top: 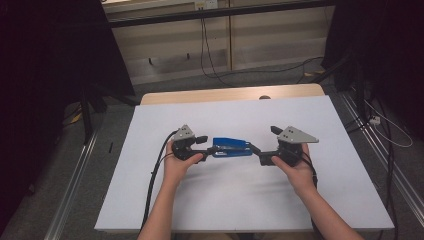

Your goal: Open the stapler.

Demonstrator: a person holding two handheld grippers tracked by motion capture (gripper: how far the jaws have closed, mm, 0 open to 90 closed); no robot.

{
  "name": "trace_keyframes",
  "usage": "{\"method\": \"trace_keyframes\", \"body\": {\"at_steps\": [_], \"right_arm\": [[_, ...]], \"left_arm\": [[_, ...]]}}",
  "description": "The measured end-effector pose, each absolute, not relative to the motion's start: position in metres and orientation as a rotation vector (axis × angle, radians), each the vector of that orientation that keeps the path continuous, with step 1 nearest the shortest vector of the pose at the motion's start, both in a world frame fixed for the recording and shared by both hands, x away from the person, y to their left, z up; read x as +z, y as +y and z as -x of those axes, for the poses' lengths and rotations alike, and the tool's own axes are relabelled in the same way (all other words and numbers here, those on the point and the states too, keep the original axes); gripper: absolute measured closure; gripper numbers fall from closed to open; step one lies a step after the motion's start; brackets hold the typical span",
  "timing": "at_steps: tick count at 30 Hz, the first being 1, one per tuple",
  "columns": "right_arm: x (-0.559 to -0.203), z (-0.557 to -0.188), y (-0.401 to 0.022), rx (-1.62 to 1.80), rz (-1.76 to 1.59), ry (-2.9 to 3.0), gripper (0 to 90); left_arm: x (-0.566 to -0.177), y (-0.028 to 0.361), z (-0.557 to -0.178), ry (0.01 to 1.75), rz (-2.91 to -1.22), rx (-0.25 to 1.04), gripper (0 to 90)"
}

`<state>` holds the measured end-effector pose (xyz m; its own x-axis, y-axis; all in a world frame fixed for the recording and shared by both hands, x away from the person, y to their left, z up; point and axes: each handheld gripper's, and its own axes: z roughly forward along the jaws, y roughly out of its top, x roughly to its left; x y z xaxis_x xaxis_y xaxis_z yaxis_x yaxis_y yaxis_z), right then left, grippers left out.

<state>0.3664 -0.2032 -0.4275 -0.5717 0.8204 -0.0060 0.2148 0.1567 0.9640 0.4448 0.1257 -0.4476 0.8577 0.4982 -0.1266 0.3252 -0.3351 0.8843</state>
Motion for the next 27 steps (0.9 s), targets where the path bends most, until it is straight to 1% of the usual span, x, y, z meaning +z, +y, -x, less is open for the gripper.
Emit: {"method": "trace_keyframes", "body": {"at_steps": [1,2,4,5,8,15,18,21,22,23,24,25,26,27], "right_arm": [[-0.428,-0.368,-0.202,1.435,-0.982,1.895,3.7],[-0.428,-0.368,-0.202,1.435,-0.982,1.895,3.7],[-0.429,-0.369,-0.201,1.433,-0.985,1.897,3.6],[-0.429,-0.369,-0.201,1.433,-0.985,1.897,3.6],[-0.43,-0.369,-0.2,1.424,-0.98,1.908,3.7],[-0.432,-0.37,-0.199,1.42,-0.983,1.917,3.7],[-0.432,-0.371,-0.198,1.407,-0.995,1.938,4.0],[-0.433,-0.373,-0.197,1.378,-1.014,1.963,6.3],[-0.433,-0.374,-0.196,1.379,-1.021,1.969,8.7],[-0.435,-0.376,-0.193,1.401,-1.026,1.995,16.4],[-0.435,-0.376,-0.191,1.397,-1.019,2.016,26.7],[-0.436,-0.377,-0.188,1.385,-1.006,2.056,41.1],[-0.436,-0.377,-0.188,1.385,-1.006,2.056,41.1],[-0.439,-0.38,-0.181,1.374,-0.988,2.122,51.8]], "left_arm": [[-0.449,0.127,-0.446,0.616,-1.955,0.196,43.9],[-0.45,0.127,-0.447,0.617,-1.953,0.192,43.9],[-0.452,0.128,-0.449,0.613,-1.972,0.187,48.8],[-0.453,0.128,-0.45,0.615,-1.984,0.182,48.8],[-0.456,0.128,-0.452,0.61,-2.01,0.175,55.2],[-0.456,0.124,-0.453,0.598,-2.037,0.175,60.5],[-0.456,0.123,-0.453,0.6,-2.039,0.178,60.8],[-0.456,0.122,-0.454,0.601,-2.043,0.181,60.8],[-0.456,0.123,-0.454,0.602,-2.042,0.184,60.8],[-0.456,0.123,-0.454,0.605,-2.042,0.18,60.8],[-0.456,0.123,-0.454,0.605,-2.042,0.18,60.8],[-0.456,0.123,-0.455,0.601,-2.044,0.183,60.8],[-0.456,0.123,-0.455,0.601,-2.045,0.182,60.8],[-0.456,0.124,-0.455,0.6,-2.049,0.184,61.1]]}}
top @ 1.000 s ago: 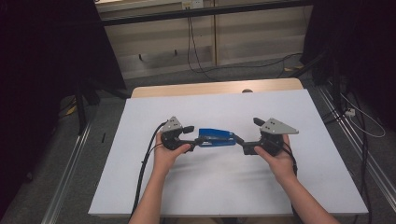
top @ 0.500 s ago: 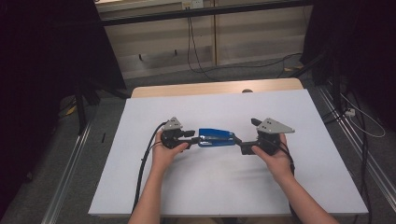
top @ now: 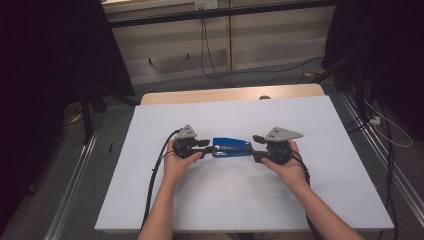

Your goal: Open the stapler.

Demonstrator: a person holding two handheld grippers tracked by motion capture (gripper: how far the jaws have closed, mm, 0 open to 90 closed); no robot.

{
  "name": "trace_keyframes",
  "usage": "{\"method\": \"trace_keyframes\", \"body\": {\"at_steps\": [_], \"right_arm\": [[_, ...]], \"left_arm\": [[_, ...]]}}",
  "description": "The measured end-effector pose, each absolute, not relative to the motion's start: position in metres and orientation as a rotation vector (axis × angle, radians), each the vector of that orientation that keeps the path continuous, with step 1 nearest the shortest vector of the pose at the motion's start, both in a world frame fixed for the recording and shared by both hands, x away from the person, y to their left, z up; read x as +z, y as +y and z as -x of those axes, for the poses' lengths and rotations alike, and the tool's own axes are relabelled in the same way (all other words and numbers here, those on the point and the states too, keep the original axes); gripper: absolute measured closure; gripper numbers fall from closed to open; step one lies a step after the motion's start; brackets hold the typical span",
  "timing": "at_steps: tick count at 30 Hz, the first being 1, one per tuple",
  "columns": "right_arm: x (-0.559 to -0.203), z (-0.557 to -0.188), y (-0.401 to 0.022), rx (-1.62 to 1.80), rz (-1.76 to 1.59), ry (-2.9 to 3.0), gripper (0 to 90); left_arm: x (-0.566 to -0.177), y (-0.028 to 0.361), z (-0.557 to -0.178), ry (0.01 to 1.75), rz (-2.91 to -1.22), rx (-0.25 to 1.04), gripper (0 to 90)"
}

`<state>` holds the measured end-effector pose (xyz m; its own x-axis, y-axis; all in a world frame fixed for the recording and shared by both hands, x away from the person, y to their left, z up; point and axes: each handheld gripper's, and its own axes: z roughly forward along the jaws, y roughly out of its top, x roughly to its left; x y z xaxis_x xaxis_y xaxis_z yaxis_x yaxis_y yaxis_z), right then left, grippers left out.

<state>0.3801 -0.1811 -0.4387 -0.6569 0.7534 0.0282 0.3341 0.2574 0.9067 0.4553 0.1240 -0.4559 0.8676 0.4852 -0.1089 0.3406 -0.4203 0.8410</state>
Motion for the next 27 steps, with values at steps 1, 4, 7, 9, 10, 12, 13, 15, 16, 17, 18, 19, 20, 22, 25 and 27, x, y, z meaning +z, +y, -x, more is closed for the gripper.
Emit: {"method": "trace_keyframes", "body": {"at_steps": [1,4,7,9,10,12,13,15,16,17,18,19,20,22,25,27], "right_arm": [[-0.439,-0.38,-0.181,1.374,-0.988,2.122,51.8],[-0.444,-0.386,-0.17,1.353,-0.948,2.21,74.8],[-0.449,-0.392,-0.16,1.336,-0.923,2.27,90.0],[-0.451,-0.396,-0.152,1.3,-0.885,2.316,90.0],[-0.452,-0.397,-0.148,1.27,-0.864,2.331,90.0],[-0.453,-0.402,-0.138,1.223,-0.814,2.36,90.0],[-0.453,-0.402,-0.138,1.223,-0.814,2.36,90.0],[-0.454,-0.405,-0.133,1.214,-0.796,2.365,90.0],[-0.455,-0.407,-0.13,1.202,-0.785,2.378,90.0],[-0.456,-0.408,-0.128,1.183,-0.766,2.386,90.0],[-0.458,-0.408,-0.126,1.167,-0.752,2.393,90.0],[-0.458,-0.409,-0.124,1.163,-0.744,2.394,90.0],[-0.459,-0.409,-0.123,1.159,-0.738,2.397,90.0],[-0.458,-0.411,-0.12,1.15,-0.727,2.395,90.0],[-0.459,-0.412,-0.118,1.133,-0.702,2.403,90.0],[-0.459,-0.413,-0.116,1.122,-0.691,2.407,90.0]], "left_arm": [[-0.456,0.124,-0.455,0.6,-2.049,0.184,61.2],[-0.456,0.124,-0.456,0.602,-2.051,0.183,61.7],[-0.456,0.124,-0.455,0.602,-2.055,0.178,61.7],[-0.456,0.124,-0.456,0.6,-2.053,0.175,61.9],[-0.456,0.124,-0.456,0.601,-2.053,0.175,62.3],[-0.457,0.124,-0.457,0.6,-2.057,0.172,62.7],[-0.457,0.124,-0.457,0.6,-2.057,0.172,63.1],[-0.457,0.124,-0.457,0.602,-2.06,0.169,63.2],[-0.457,0.123,-0.457,0.601,-2.063,0.169,63.4],[-0.457,0.123,-0.456,0.605,-2.062,0.166,63.5],[-0.457,0.122,-0.456,0.606,-2.058,0.163,63.7],[-0.456,0.122,-0.456,0.603,-2.061,0.161,64.1],[-0.456,0.122,-0.456,0.604,-2.06,0.162,64.3],[-0.456,0.122,-0.456,0.603,-2.058,0.159,64.5],[-0.457,0.122,-0.456,0.604,-2.059,0.153,64.6],[-0.457,0.121,-0.456,0.608,-2.057,0.147,65.0]]}}
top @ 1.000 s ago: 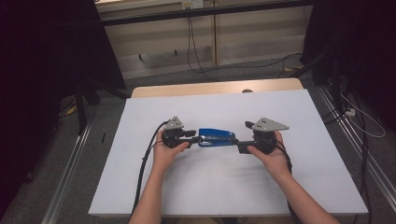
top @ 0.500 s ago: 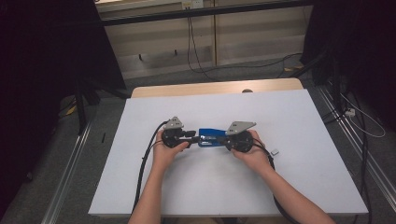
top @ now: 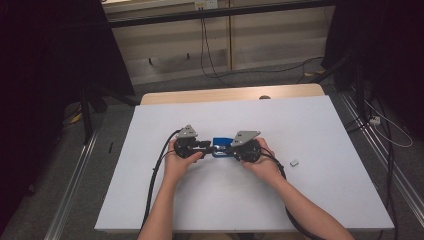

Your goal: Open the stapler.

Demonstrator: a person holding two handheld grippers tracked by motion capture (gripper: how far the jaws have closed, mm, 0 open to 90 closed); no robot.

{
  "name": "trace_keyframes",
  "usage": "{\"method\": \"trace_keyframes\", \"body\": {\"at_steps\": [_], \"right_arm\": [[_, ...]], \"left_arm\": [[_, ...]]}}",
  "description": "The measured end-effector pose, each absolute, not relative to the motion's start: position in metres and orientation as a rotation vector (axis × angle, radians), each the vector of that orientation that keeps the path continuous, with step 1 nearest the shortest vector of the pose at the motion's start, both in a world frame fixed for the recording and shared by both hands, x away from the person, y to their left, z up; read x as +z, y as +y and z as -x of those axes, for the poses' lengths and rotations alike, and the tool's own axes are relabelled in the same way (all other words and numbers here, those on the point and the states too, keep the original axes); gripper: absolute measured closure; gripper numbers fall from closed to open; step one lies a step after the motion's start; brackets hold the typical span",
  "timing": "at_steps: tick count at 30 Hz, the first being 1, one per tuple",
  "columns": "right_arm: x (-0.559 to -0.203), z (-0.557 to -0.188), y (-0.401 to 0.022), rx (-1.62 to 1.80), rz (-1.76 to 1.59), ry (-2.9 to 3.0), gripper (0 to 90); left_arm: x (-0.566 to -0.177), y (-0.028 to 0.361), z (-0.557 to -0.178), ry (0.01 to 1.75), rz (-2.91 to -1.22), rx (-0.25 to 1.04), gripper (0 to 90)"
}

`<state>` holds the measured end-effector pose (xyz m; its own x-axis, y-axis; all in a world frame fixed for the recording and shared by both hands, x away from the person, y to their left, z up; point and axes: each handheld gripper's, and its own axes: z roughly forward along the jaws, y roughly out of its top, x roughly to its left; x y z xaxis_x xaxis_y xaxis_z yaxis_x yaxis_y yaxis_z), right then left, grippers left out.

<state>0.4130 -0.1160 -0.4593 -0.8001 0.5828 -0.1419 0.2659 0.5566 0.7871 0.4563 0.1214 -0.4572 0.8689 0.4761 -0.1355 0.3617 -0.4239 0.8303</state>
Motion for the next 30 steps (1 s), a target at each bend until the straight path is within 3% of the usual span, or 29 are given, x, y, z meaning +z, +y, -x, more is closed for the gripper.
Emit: {"method": "trace_keyframes", "body": {"at_steps": [30], "right_arm": [[-0.463,-0.42,-0.106,1.215,-0.602,2.401,90.0]], "left_arm": [[-0.458,0.122,-0.458,0.614,-2.044,0.12,67.6]]}}
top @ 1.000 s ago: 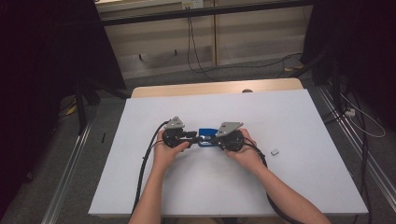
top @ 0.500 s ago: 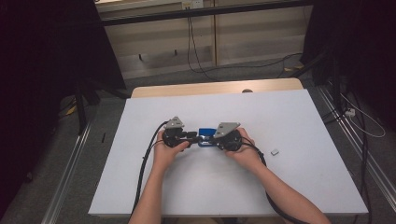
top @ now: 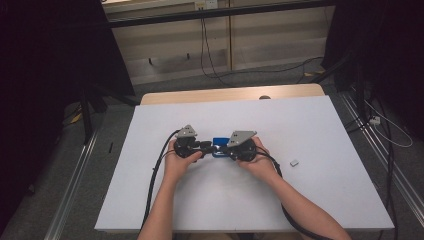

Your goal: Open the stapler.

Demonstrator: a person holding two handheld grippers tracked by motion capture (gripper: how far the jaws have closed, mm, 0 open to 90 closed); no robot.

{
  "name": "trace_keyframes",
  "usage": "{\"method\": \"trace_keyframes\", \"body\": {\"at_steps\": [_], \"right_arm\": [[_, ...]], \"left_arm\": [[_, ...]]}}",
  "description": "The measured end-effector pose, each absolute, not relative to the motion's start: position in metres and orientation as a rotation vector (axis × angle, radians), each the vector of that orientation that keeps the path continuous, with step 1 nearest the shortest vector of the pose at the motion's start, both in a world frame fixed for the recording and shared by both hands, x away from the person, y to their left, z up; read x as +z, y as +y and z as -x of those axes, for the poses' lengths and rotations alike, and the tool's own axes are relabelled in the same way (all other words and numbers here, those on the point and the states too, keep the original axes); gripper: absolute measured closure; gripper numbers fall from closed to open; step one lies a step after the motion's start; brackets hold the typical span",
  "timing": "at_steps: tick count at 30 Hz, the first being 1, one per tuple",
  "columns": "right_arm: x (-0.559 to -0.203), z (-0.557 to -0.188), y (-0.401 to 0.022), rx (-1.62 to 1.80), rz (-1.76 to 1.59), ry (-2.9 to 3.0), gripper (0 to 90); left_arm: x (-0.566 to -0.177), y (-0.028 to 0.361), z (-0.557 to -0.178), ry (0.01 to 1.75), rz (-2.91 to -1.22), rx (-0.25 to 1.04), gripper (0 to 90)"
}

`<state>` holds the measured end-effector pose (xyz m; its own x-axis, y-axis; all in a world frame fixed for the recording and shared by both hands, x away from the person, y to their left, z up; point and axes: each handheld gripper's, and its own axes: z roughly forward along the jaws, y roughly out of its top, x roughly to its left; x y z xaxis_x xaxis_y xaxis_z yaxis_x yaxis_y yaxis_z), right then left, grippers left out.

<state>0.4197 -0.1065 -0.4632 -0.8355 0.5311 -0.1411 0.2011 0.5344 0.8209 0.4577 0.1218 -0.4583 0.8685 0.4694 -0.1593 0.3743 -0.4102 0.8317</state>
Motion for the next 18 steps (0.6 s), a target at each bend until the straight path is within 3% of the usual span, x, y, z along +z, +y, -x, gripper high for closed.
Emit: {"method": "trace_keyframes", "body": {"at_steps": [6,18], "right_arm": [[-0.4647,-0.4197,-0.108,1.242,-0.615,2.398,90.0],[-0.466,-0.4202,-0.1098,1.271,-0.646,2.396,90.0]], "left_arm": [[-0.4601,0.1183,-0.4597,0.608,-2.055,0.117,73.6],[-0.4565,0.1174,-0.4592,0.582,-2.08,0.145,74.7]]}}
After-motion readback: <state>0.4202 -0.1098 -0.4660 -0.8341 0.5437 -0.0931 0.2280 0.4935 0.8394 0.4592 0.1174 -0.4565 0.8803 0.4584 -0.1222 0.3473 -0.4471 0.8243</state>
